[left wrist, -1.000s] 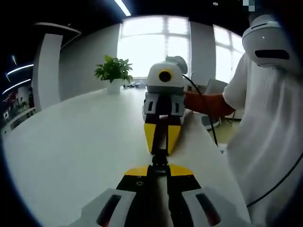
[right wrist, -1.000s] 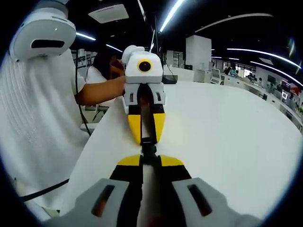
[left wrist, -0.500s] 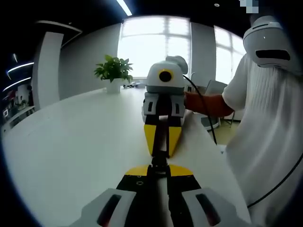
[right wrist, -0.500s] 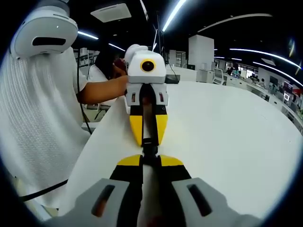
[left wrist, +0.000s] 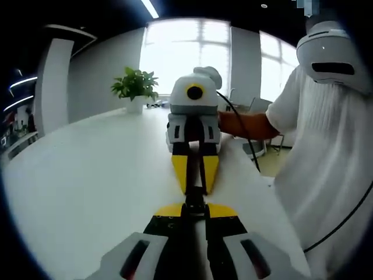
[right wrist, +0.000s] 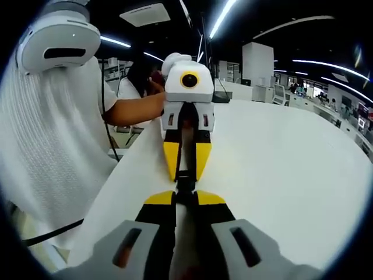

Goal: Snap the two parts of the plastic buckle together until the buckle closes and remains connected.

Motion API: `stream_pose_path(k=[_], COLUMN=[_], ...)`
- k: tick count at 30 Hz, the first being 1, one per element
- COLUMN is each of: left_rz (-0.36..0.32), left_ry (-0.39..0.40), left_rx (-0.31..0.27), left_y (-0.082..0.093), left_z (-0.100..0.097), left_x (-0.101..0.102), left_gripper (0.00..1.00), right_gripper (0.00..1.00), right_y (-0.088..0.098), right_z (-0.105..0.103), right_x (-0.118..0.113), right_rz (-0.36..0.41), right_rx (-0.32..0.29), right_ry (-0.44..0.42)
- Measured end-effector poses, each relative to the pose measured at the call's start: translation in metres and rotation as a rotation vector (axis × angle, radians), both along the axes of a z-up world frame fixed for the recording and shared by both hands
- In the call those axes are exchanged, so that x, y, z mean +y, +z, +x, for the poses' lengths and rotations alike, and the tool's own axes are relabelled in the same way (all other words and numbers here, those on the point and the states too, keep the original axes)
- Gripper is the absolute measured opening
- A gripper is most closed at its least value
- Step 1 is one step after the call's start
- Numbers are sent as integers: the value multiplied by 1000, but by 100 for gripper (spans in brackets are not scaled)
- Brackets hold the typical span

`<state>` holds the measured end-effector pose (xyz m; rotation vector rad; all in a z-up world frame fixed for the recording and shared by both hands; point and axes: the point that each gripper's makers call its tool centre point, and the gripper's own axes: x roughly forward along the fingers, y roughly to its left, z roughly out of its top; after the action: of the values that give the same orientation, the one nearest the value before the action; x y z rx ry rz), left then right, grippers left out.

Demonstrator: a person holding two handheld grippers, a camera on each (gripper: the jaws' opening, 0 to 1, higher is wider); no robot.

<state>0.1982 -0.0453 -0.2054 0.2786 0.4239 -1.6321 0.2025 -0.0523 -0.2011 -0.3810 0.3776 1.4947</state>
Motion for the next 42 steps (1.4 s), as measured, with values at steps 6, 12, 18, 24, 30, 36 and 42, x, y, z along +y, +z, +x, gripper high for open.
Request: stream_pose_path(k=[6, 12, 18, 24, 30, 36, 42], left_rz=[-12, -20, -27, -15, -20, 6, 22], left_ry=[-21, -51, -66, -44, -15, 20, 34], left_rx=[9, 11, 13, -27, -32, -40, -42], left_y=[0, 0, 0, 0, -1, 1, 0], left_z=[-2, -1, 1, 4, 7, 12, 13], left_x=[0, 0, 0, 1, 2, 7, 9], left_gripper=[10, 10, 10, 11, 12, 13, 14], right_gripper=[11, 11, 11, 10, 10, 11, 11], right_y=[0, 0, 0, 0, 0, 0, 0], right_z=[-2, -3, -6, -4, -4, -4, -4], right_x=[1, 1, 2, -2, -1, -1, 1], right_rz=[5, 16, 19, 21, 26, 27, 25], right_rx=[9, 19, 34, 23, 14, 13, 8], right_ry=[27, 80, 119, 118, 116, 114, 105])
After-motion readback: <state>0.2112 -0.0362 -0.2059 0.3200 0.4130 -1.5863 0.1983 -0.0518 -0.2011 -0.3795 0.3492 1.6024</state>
